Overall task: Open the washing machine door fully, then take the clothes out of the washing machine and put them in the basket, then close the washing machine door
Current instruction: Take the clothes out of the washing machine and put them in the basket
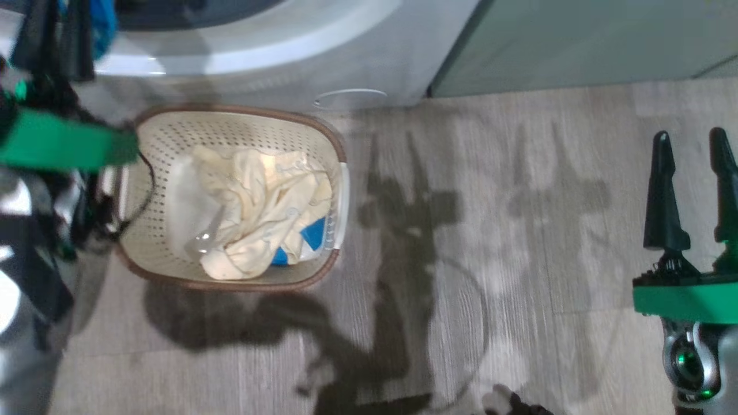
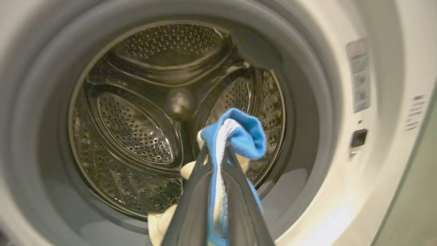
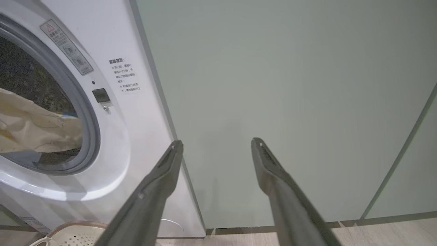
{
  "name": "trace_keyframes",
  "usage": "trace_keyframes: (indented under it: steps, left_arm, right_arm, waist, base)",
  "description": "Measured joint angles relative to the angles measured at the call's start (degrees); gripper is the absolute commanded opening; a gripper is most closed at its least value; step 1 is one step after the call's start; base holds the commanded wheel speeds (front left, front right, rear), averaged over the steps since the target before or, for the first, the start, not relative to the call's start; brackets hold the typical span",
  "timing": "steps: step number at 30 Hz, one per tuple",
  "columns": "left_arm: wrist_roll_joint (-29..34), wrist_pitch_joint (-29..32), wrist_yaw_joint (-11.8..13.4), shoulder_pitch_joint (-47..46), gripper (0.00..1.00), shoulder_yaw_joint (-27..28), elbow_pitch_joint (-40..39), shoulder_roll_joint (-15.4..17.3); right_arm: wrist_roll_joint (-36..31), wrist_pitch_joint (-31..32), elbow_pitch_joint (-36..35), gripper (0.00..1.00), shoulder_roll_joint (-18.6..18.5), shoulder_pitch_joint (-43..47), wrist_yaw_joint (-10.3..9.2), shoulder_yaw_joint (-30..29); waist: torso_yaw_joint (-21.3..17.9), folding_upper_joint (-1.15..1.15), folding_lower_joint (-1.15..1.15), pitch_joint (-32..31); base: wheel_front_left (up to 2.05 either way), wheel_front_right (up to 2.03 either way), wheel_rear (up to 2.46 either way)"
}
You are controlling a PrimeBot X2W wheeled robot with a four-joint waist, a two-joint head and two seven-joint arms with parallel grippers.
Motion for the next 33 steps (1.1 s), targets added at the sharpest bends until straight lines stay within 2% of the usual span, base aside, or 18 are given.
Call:
trace_keyframes:
  steps: [7,19,27,33]
  left_arm:
    - [0.0,-2.4,2.8,10.6,0.00,0.0,-11.0,-4.1]
    - [1.7,-3.5,3.2,20.5,0.00,-2.1,-20.3,-7.5]
    - [0.1,-3.5,2.5,25.6,0.00,-3.8,-15.0,-10.2]
    - [-1.8,-3.5,0.1,26.3,0.00,-6.0,-3.6,-12.2]
  right_arm:
    - [-1.7,0.0,0.0,1.00,0.0,2.1,0.00,-0.6]
    - [-3.0,0.0,0.4,1.00,-0.2,5.4,0.00,-1.5]
    - [-3.0,0.0,0.5,1.00,-0.6,6.2,0.00,-1.1]
    - [-3.0,0.0,0.7,1.00,-0.8,6.2,0.00,-0.1]
  waist:
    - [3.1,0.00,0.00,-3.7]
    - [8.4,0.00,0.00,-9.6]
    - [9.5,0.00,0.01,-11.4]
    - [8.8,0.00,0.00,-11.5]
  base:
    - [0.00,0.00,0.00]
    - [0.00,0.00,0.00]
    - [0.00,0.00,0.00]
    - [0.00,0.00,0.00]
